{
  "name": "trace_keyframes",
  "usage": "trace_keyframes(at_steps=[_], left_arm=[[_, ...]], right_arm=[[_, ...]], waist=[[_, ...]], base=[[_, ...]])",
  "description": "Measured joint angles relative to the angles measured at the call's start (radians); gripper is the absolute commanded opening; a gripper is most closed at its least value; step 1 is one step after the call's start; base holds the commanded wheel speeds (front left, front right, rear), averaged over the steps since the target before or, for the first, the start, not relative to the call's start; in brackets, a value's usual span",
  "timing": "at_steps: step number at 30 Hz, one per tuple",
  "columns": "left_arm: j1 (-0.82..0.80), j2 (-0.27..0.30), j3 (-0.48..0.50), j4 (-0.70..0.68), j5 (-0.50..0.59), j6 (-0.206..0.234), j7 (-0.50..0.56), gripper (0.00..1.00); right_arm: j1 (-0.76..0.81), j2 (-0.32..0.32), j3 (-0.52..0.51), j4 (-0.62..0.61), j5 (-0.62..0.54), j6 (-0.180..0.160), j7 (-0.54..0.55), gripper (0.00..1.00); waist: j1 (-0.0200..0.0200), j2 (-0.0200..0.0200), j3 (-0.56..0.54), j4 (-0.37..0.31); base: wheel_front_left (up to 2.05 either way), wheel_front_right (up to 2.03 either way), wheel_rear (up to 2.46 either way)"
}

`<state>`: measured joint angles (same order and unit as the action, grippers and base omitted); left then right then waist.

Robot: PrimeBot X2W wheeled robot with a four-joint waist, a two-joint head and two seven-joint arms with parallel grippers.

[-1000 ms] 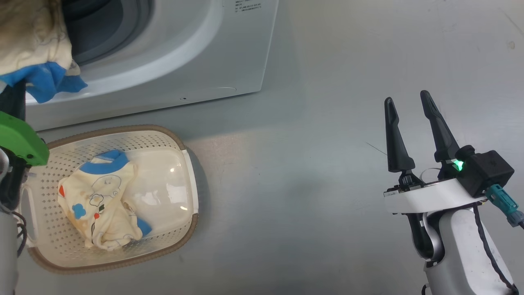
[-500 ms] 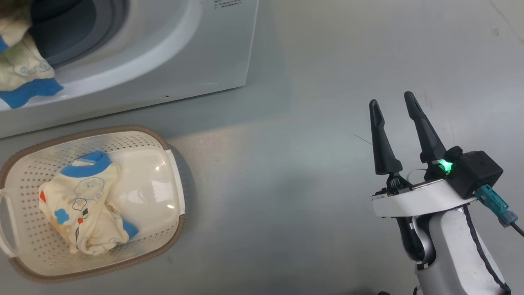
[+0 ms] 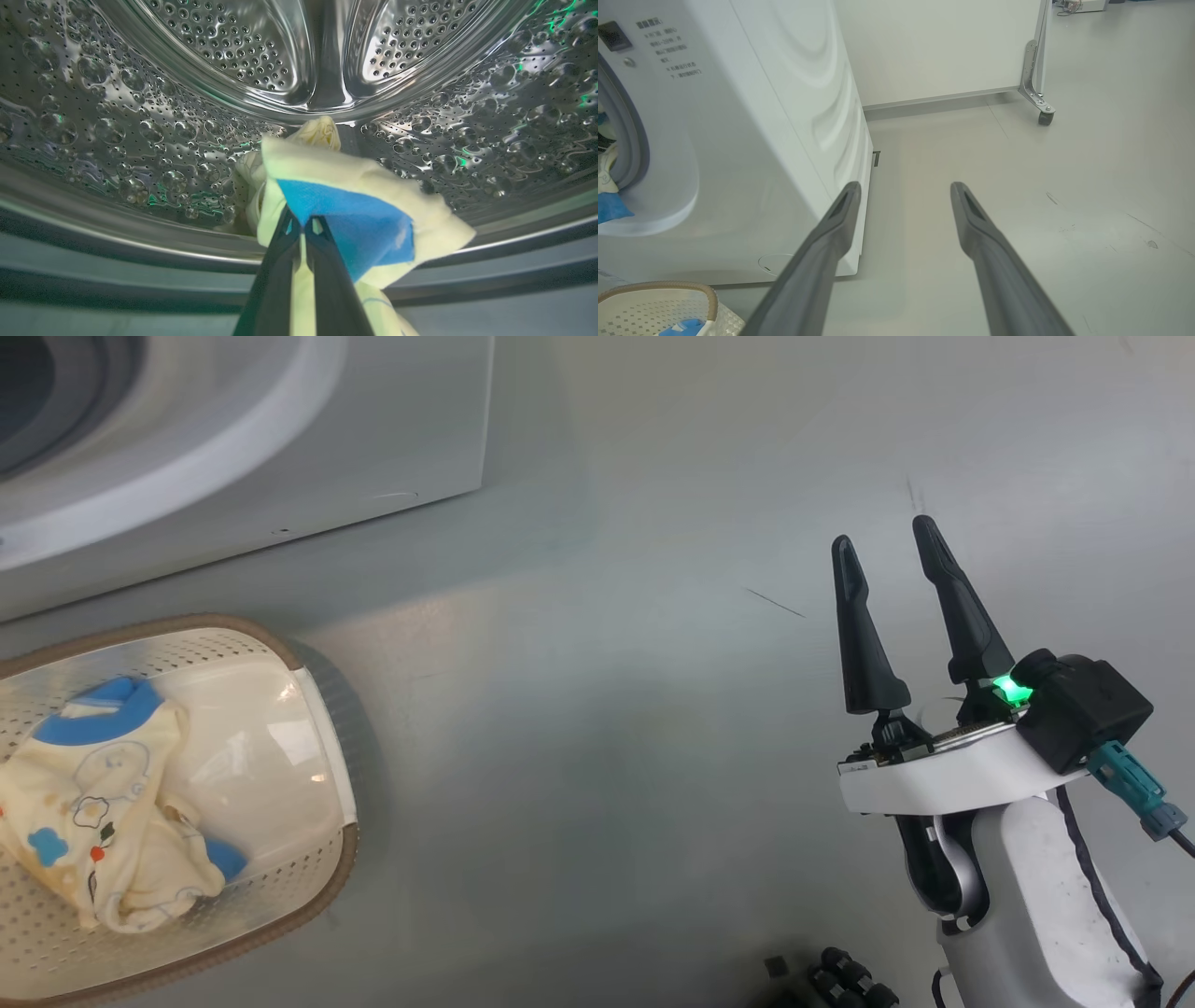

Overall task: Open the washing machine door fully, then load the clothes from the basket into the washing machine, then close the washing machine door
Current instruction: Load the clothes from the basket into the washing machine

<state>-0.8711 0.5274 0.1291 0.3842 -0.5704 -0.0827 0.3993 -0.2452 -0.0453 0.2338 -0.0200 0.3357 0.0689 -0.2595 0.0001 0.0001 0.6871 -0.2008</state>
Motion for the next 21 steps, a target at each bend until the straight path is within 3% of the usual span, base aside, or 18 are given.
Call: trace_keyframes(at_steps=[11, 21], left_arm=[[-0.105, 0.029, 0.02, 0.037, 0.054, 0.053, -0.064, 0.0], [-0.185, 0.063, 0.034, 0.06, 0.147, 0.091, -0.263, 0.0]], right_arm=[[-0.031, 0.0, 0.01, -0.002, 0.007, -0.002, 0.0, 1.0], [-0.035, 0.001, 0.014, -0.002, 0.007, -0.01, 0.0, 1.0]], waist=[[0.0, 0.0, 0.061, -0.055], [0.0, 0.0, 0.081, -0.074]], base=[[0.0, 0.0, 0.0], [0.0, 0.0, 0.0]])
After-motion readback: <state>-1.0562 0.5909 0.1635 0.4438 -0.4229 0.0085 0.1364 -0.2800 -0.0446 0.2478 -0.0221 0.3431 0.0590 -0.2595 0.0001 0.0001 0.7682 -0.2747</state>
